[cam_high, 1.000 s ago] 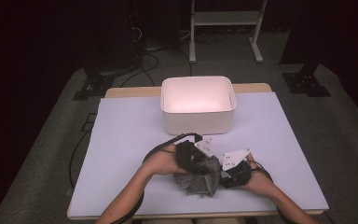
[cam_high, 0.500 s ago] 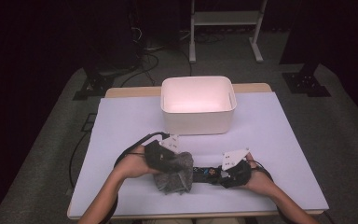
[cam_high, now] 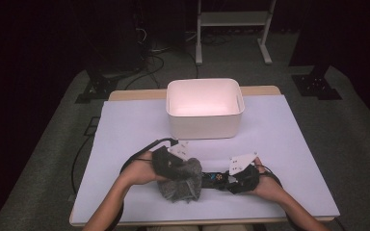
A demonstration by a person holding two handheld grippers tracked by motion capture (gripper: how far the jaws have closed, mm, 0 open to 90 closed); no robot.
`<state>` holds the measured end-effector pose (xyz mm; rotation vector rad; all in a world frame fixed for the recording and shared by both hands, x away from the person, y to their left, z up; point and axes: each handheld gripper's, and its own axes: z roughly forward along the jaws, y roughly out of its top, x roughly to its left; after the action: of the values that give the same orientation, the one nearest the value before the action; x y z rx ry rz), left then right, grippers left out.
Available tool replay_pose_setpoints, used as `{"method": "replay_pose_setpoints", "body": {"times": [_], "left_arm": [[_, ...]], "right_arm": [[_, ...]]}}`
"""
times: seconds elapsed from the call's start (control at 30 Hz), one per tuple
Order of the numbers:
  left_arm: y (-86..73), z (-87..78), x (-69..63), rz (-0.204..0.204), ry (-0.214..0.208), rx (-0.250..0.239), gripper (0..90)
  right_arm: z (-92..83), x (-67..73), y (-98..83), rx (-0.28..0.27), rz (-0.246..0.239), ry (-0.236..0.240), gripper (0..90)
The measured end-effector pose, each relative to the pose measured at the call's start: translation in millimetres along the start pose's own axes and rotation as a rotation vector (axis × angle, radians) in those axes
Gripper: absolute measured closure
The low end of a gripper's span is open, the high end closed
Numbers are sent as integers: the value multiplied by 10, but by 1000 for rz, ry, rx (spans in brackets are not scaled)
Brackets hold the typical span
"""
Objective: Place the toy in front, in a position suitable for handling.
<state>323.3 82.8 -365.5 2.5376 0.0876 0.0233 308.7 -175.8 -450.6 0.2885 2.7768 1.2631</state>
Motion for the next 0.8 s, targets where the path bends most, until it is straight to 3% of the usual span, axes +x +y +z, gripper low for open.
{"method": "replay_pose_setpoints", "body": {"times": [0.33,0.47,0.63,0.8], "left_arm": [[523,367,-33,108,-52,33,756],[704,483,-35,131,-64,38,756],[819,567,-47,149,-72,51,756],[771,537,-29,130,-77,38,756]], "right_arm": [[28,0,14,-7,7,6,642],[27,-1,10,-9,11,8,641],[25,-4,2,-17,23,14,641],[21,-7,-5,-20,29,14,643]]}}
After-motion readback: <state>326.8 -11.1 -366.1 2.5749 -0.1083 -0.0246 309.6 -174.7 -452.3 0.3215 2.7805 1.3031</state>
